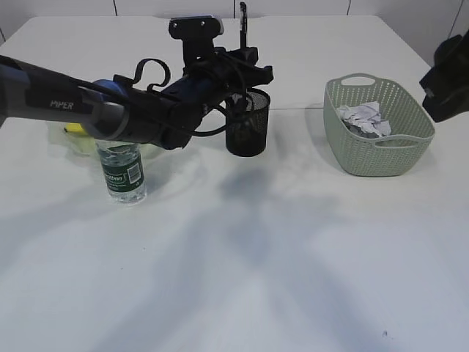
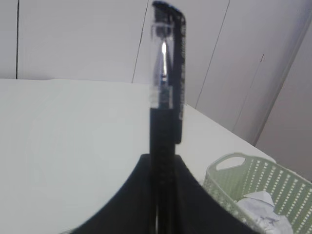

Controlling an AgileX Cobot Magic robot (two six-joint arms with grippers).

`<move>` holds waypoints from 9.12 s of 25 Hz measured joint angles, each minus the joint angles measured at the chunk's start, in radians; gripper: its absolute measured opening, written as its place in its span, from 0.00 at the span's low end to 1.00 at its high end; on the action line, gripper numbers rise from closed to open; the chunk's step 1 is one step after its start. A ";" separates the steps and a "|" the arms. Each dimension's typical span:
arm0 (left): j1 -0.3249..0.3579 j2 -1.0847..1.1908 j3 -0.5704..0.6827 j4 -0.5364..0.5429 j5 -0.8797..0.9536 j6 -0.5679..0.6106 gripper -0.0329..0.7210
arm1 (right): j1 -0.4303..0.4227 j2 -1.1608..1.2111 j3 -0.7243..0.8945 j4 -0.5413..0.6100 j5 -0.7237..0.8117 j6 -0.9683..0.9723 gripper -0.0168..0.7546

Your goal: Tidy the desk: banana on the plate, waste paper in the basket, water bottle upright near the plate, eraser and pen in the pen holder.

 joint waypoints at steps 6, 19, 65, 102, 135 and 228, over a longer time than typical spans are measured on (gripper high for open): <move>0.002 0.015 0.000 -0.001 -0.007 0.004 0.07 | 0.000 0.000 0.000 0.000 0.000 -0.001 0.49; 0.008 0.065 -0.029 -0.003 -0.050 0.008 0.07 | 0.000 0.000 0.000 0.000 0.000 -0.002 0.49; 0.035 0.109 -0.073 0.054 -0.088 0.008 0.07 | 0.000 0.000 0.000 -0.015 0.002 -0.012 0.49; 0.035 0.129 -0.075 0.116 -0.077 0.008 0.22 | 0.000 0.000 0.000 -0.015 0.002 -0.012 0.49; 0.035 -0.103 -0.075 0.152 0.259 0.008 0.23 | 0.000 0.000 0.000 -0.018 0.002 -0.012 0.50; 0.587 -1.604 0.613 0.123 1.789 0.064 0.52 | -0.523 -0.470 0.232 0.305 -0.039 -0.035 0.50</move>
